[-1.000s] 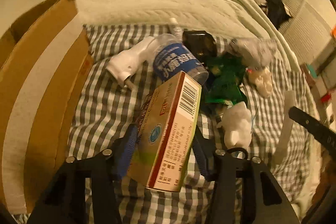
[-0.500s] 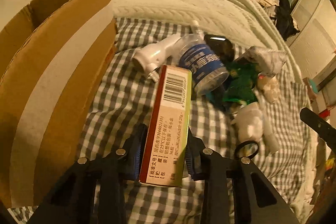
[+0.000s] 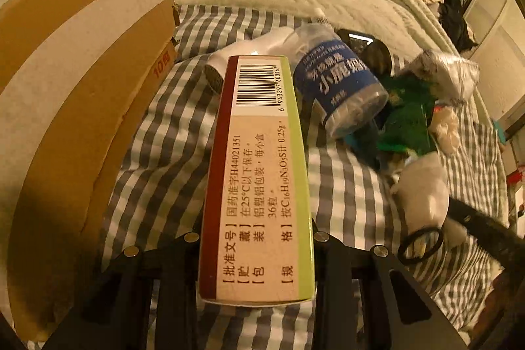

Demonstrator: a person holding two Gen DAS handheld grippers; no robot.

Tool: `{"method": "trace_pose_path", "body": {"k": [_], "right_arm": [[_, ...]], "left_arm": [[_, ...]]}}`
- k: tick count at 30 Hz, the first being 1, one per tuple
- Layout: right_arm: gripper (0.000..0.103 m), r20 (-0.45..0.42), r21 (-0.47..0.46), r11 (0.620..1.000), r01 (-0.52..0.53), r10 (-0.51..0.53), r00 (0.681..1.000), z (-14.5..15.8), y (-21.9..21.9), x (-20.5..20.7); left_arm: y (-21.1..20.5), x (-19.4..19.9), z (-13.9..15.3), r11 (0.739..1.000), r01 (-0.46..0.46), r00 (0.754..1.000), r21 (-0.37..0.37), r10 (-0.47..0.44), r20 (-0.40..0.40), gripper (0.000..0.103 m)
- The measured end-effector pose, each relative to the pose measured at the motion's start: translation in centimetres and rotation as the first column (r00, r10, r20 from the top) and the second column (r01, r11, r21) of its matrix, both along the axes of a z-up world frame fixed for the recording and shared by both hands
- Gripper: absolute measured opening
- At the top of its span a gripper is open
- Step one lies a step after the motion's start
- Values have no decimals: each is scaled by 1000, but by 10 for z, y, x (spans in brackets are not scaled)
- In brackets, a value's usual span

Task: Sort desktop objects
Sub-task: 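Carry both items to the cardboard box and release them inside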

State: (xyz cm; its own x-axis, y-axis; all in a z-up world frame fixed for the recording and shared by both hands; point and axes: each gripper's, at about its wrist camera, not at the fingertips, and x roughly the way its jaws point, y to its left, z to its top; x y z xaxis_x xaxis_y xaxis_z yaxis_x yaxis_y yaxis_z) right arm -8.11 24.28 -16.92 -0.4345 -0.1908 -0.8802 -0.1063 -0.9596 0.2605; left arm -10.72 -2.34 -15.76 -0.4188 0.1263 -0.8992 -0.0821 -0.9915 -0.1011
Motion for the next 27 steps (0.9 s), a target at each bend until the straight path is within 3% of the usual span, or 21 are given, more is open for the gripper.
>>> {"method": "trace_pose_path", "body": {"k": [1, 2, 4, 9, 17, 27], "right_arm": [[41, 8, -1, 1000, -6, 6, 1000, -4, 0, -2], [28, 14, 1, 1000, -12, 12, 1000, -7, -1, -4], [17, 35, 22, 999, -27, 26, 999, -12, -4, -6], [15, 1, 24, 1000, -9, 9, 1000, 1, -2, -2], [15, -161, -56, 998, 12, -21, 987, 77, 7, 16], [15, -354, -56, 984, -170, 139, 925, 179, -76, 36]], "left_arm": [[-1, -1, 0, 1000, -6, 1000, 8, 6, 1, 31], [-3, -3, 0, 1000, -14, 1000, 20, 14, 2, 31], [-5, -3, 2, 999, -30, 1000, 44, 30, 7, 31], [-3, 1, 15, 998, -19, 1000, 56, 20, -17, 30], [-3, 13, 78, 993, 2, 991, 120, 14, -132, 30], [-34, 33, 170, 990, -33, 958, 139, 71, -278, 30]]}}
